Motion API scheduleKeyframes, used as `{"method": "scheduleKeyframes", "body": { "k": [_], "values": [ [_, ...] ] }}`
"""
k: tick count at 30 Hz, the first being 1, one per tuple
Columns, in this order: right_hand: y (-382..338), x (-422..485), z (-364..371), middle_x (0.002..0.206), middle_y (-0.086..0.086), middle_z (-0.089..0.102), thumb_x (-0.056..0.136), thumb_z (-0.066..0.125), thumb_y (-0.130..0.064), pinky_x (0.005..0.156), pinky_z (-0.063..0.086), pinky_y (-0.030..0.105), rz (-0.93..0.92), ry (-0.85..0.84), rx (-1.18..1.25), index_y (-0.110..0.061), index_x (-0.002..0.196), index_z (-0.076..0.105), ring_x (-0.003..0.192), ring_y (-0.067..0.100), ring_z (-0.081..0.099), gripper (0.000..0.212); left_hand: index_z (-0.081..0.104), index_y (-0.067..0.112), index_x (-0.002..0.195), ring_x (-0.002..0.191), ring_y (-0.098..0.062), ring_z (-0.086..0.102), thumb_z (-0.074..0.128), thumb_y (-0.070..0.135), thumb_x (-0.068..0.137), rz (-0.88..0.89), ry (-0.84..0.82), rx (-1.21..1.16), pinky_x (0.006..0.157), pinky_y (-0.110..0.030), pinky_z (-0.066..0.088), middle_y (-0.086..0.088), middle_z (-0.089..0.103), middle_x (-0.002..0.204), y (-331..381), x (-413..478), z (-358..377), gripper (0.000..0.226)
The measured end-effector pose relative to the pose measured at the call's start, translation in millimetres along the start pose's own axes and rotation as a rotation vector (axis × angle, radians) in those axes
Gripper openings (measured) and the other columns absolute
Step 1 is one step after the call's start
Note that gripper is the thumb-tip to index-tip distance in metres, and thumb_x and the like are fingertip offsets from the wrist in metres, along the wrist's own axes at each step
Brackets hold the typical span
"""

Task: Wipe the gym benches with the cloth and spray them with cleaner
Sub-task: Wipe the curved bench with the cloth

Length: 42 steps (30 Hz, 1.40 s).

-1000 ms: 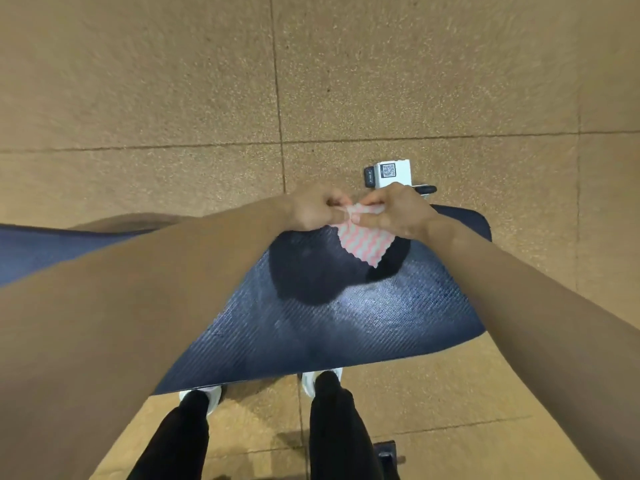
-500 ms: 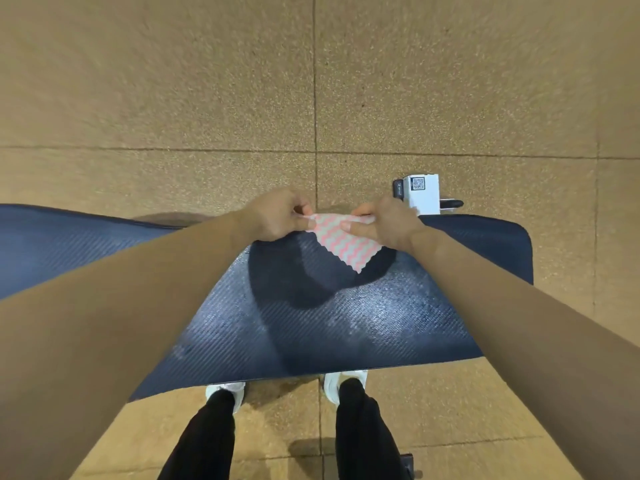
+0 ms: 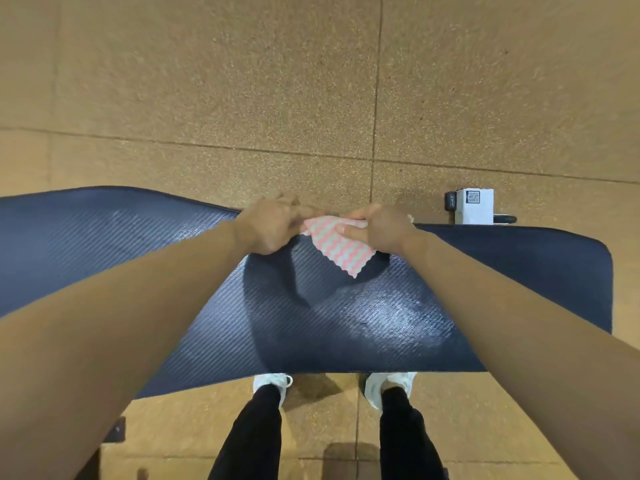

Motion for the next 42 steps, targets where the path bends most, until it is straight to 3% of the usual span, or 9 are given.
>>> {"method": "scheduleKeyframes", "body": {
  "k": [6,12,15,23,27,30,34,39,42],
  "values": [
    [-56,16,15,0.122,0.003,0.069,0.094,0.053,-0.064,0.092,0.053,0.039,-0.009,-0.006,0.043,-0.031,0.128,0.068,0.108,0.025,0.064,0.049,0.051,0.046,0.142,0.119,-0.025,0.043,0.041,0.041,0.106,-0.068,-0.002,0.033,0.105,-0.045,0.037,0.002,0.046,0.110,-48,-26,-10,0.038],
    [-108,33,28,0.089,-0.001,0.071,0.096,0.058,-0.055,0.063,0.048,0.030,-0.082,-0.042,0.145,-0.024,0.104,0.075,0.082,0.018,0.066,0.036,0.059,0.037,0.132,0.132,-0.028,0.044,0.038,0.073,0.093,-0.213,0.009,0.109,0.109,-0.053,0.032,-0.003,0.055,0.129,-88,-49,-25,0.057],
    [-127,44,34,0.092,0.005,0.073,0.096,0.059,-0.055,0.068,0.051,0.033,-0.127,-0.052,0.179,-0.021,0.108,0.075,0.085,0.021,0.068,0.040,0.059,0.035,0.128,0.134,-0.030,0.044,0.041,0.071,0.094,-0.251,0.049,0.157,0.109,-0.056,0.034,-0.003,0.056,0.131,-108,-60,-27,0.052],
    [-179,74,44,0.086,0.000,0.069,0.098,0.057,-0.052,0.060,0.042,0.027,-0.191,-0.118,0.266,-0.023,0.118,0.072,0.072,0.015,0.060,0.038,0.064,0.028,0.121,0.125,-0.028,0.047,0.039,0.058,0.102,-0.333,0.172,0.181,0.102,-0.049,0.033,-0.002,0.062,0.125,-168,-80,-46,0.044],
    [-214,90,48,0.094,0.011,0.073,0.098,0.058,-0.050,0.065,0.044,0.030,-0.210,-0.115,0.315,-0.018,0.117,0.072,0.073,0.017,0.060,0.040,0.066,0.028,0.120,0.124,-0.029,0.047,0.040,0.053,0.103,-0.360,0.225,0.129,0.101,-0.048,0.032,-0.001,0.062,0.125,-206,-93,-51,0.040],
    [-250,104,52,0.089,0.004,0.072,0.098,0.059,-0.048,0.067,0.048,0.032,-0.240,-0.121,0.292,-0.016,0.111,0.073,0.074,0.018,0.064,0.037,0.067,0.027,0.113,0.121,-0.028,0.050,0.045,0.047,0.102,-0.375,0.283,0.086,0.100,-0.048,0.033,-0.001,0.066,0.120,-237,-111,-57,0.032],
    [-294,123,61,0.096,-0.006,0.072,0.099,0.056,-0.051,0.072,0.050,0.029,-0.206,-0.097,0.249,-0.022,0.122,0.069,0.085,0.012,0.067,0.039,0.067,0.027,0.107,0.119,-0.027,0.053,0.049,0.046,0.101,-0.381,0.330,0.070,0.099,-0.047,0.032,-0.001,0.069,0.116,-276,-137,-68,0.027],
    [-347,142,69,0.079,-0.009,0.062,0.100,0.054,-0.048,0.063,0.039,0.027,-0.222,-0.067,0.186,-0.034,0.087,0.062,0.070,0.010,0.057,0.021,0.070,0.029,0.113,0.123,-0.027,0.052,0.049,0.053,0.100,-0.414,0.387,0.018,0.100,-0.045,0.032,0.000,0.071,0.115,-331,-176,-70,0.034],
    [-388,151,74,0.092,-0.005,0.070,0.099,0.054,-0.052,0.072,0.048,0.030,-0.250,-0.056,0.146,-0.034,0.103,0.071,0.081,0.013,0.063,0.026,0.071,0.029,0.109,0.123,-0.027,0.052,0.049,0.054,0.100,-0.459,0.422,-0.018,0.099,-0.045,0.032,0.000,0.072,0.111,-365,-201,-67,0.034]
  ]
}}
Point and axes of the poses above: each hand's wrist, its own x-axis towards the middle knuckle, its own z-axis out of the palm, y = z × x, the point moved 7 cm from there along x, towards the middle knuckle
